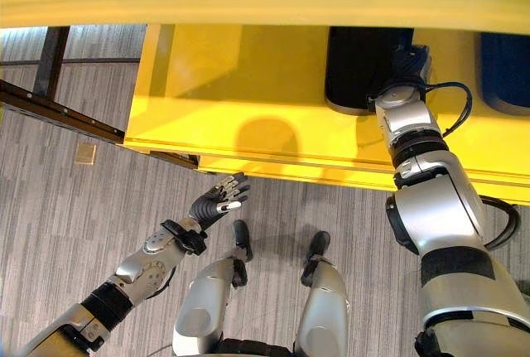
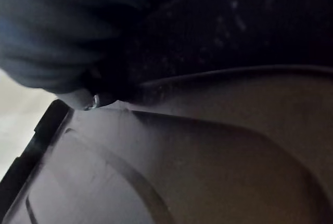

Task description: Move parts from the plastic box to the shelf.

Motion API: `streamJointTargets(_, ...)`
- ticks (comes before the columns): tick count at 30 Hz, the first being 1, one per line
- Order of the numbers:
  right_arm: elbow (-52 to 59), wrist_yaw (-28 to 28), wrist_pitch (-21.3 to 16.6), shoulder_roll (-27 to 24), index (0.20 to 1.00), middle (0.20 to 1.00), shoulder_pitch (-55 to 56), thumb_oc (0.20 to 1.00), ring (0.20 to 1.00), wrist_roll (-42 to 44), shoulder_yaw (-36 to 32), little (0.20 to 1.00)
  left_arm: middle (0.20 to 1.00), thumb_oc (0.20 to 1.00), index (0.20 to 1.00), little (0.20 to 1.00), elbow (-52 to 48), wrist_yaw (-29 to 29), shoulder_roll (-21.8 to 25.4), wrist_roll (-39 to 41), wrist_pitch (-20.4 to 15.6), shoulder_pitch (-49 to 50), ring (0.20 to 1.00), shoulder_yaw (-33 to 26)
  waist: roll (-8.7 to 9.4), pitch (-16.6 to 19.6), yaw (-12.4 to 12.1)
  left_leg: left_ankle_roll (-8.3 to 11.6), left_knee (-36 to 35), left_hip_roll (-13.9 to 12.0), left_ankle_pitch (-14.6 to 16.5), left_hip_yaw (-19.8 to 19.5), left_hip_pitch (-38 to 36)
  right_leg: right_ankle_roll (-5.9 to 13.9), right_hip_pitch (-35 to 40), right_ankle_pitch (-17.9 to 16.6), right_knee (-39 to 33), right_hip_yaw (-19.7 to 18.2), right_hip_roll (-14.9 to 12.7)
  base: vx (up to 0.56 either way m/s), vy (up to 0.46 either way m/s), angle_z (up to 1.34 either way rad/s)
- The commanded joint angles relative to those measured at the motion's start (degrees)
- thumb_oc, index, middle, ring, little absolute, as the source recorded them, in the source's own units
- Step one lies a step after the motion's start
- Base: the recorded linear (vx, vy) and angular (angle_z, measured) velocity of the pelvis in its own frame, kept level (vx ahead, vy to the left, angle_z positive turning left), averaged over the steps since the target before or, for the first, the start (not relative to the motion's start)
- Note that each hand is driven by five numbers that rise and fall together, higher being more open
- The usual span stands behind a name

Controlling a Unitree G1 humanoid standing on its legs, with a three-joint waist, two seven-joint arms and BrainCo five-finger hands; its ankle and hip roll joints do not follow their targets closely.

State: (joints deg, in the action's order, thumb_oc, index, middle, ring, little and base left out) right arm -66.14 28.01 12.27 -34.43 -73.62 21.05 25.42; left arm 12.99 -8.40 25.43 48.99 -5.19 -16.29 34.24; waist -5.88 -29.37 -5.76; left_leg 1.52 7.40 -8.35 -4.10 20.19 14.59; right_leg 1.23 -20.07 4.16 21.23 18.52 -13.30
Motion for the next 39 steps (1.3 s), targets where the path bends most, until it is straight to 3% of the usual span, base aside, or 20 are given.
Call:
streamJointTargets(1,-0.66,1.93,-0.69,-2.93,0.200,0.200,-3.06,0.200,0.200,-1.08,3.49,0.200,1.000,1.000,1.000,1.000,-6.42,-0.41,0.39,1.26,-1.43,0.42,1.000,3.00,-0.75,-0.43,-1.19,4.28,5.54,-4.22,3.56,-0.60,0.35,3.65,-1.29,2.37,5.59,2.38,-2.45,0.04,-0.020,0.00)
streamJointTargets(16,0.43,2.97,-0.75,-4.25,0.200,0.200,-4.98,0.200,0.200,-2.07,4.10,0.200,1.000,1.000,1.000,1.000,-7.95,0.38,0.94,1.64,-1.41,1.71,1.000,3.99,-0.77,-0.43,-1.10,4.31,6.13,-4.55,3.90,-0.42,0.87,3.08,-2.45,3.77,7.67,2.24,-2.55,0.03,-0.012,0.01)
streamJointTargets(17,0.49,3.05,-0.32,-4.38,0.291,0.291,-5.10,0.291,0.291,-2.26,4.11,0.291,1.000,1.000,1.000,1.000,-7.92,0.49,0.93,1.69,-1.50,1.72,1.000,4.10,-0.82,-0.43,-1.07,4.32,6.06,-4.49,3.89,-0.40,0.83,3.08,-2.50,3.79,7.71,2.21,-2.55,0.00,0.000,0.00)
streamJointTargets(18,0.53,3.07,-0.39,-4.43,0.853,0.853,-5.13,0.853,0.853,-2.52,4.14,0.853,1.000,1.000,1.000,1.000,-7.98,0.30,1.01,1.73,-1.37,1.78,1.000,3.96,-0.86,-0.43,-1.08,4.32,6.02,-4.48,3.88,-0.38,0.80,3.07,-2.52,3.80,7.74,2.19,-2.57,0.00,0.000,0.00)
streamJointTargets(19,0.54,3.13,-0.48,-4.44,1.000,1.000,-5.13,1.000,1.000,-2.43,4.15,1.000,1.000,1.000,1.000,1.000,-7.97,0.27,1.01,1.71,-1.34,1.79,1.000,3.95,-0.87,-0.43,-1.07,4.31,6.00,-4.48,3.88,-0.38,0.79,3.06,-2.52,3.80,7.74,2.18,-2.56,0.00,0.000,0.00)
streamJointTargets(33,-0.07,0.74,0.23,-4.92,1.000,1.000,-5.60,1.000,1.000,-5.63,5.80,1.000,1.000,1.000,1.000,1.000,-7.43,-0.54,1.19,1.86,-1.33,1.95,1.000,4.27,-0.98,-0.43,-0.99,4.33,6.08,-4.65,3.61,-0.30,0.37,3.07,-2.06,3.76,7.66,2.25,-2.77,0.00,0.000,0.00)
streamJointTargets(39,-0.39,2.59,-0.05,-4.91,1.000,1.000,-5.08,1.000,1.000,-4.49,5.77,1.000,1.000,1.000,1.000,1.000,-7.23,-0.74,1.12,1.60,-1.07,1.93,1.000,4.35,-0.81,-0.43,-0.88,4.36,5.89,-4.73,3.61,-0.19,-0.09,3.08,-1.66,3.67,7.40,2.23,-2.68,0.00,0.000,0.00)
